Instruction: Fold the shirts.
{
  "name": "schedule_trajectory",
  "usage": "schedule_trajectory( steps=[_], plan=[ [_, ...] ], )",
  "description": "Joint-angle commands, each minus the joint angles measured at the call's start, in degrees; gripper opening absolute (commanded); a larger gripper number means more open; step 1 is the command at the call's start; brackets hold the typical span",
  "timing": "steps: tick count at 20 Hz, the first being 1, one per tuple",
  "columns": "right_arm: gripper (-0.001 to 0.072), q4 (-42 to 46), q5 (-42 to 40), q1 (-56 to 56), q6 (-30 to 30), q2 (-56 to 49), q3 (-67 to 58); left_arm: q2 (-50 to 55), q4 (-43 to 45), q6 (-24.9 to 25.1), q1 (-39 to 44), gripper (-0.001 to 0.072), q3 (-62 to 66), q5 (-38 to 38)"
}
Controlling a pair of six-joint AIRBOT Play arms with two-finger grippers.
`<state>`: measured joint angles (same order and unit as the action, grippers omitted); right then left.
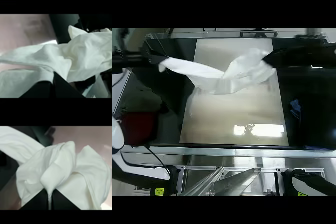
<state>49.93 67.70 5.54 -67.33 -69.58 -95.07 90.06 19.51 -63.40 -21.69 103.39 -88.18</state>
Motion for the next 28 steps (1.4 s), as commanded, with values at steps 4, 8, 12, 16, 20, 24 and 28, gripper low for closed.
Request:
schedule_trajectory(
  steps=[4, 8, 12, 16, 20, 24, 28],
  plan=[
    [0.0021, 7.1, 0.6, -6.3, -4.3, 18.4, 0.0, -20.3, 1.9, -3.7, -7.9, 0.0013, -0.1, -0.1],
    [0.0021, 7.9, 7.7, -6.4, -10.6, 20.2, 3.1, -29.0, 3.5, -4.6, -9.2, 0.0015, -10.8, -0.2],
    [0.0021, 7.9, 6.0, -6.4, -19.4, 19.4, 19.9, -31.8, 3.5, -3.4, -9.1, 0.0015, -28.9, 0.5],
    [0.0021, 7.9, -7.6, -6.4, -20.2, 14.2, 40.9, -24.5, 3.6, 2.0, -4.3, 0.0014, -42.9, 7.9],
    [0.0021, 5.7, -25.6, -6.4, -17.4, 2.6, 49.7, -8.3, 3.3, 8.1, 4.3, 0.0012, -43.5, 22.3],
    [0.0196, -4.6, -38.6, -6.5, -6.1, -7.3, 47.9, 7.3, 3.3, 9.2, 9.1, 0.0143, -29.0, 27.4],
    [0.0392, -4.5, -32.4, -10.9, -0.4, -7.5, 40.2, 14.8, 3.5, 8.9, 8.4, 0.0718, -11.1, 19.7]
  ],
)
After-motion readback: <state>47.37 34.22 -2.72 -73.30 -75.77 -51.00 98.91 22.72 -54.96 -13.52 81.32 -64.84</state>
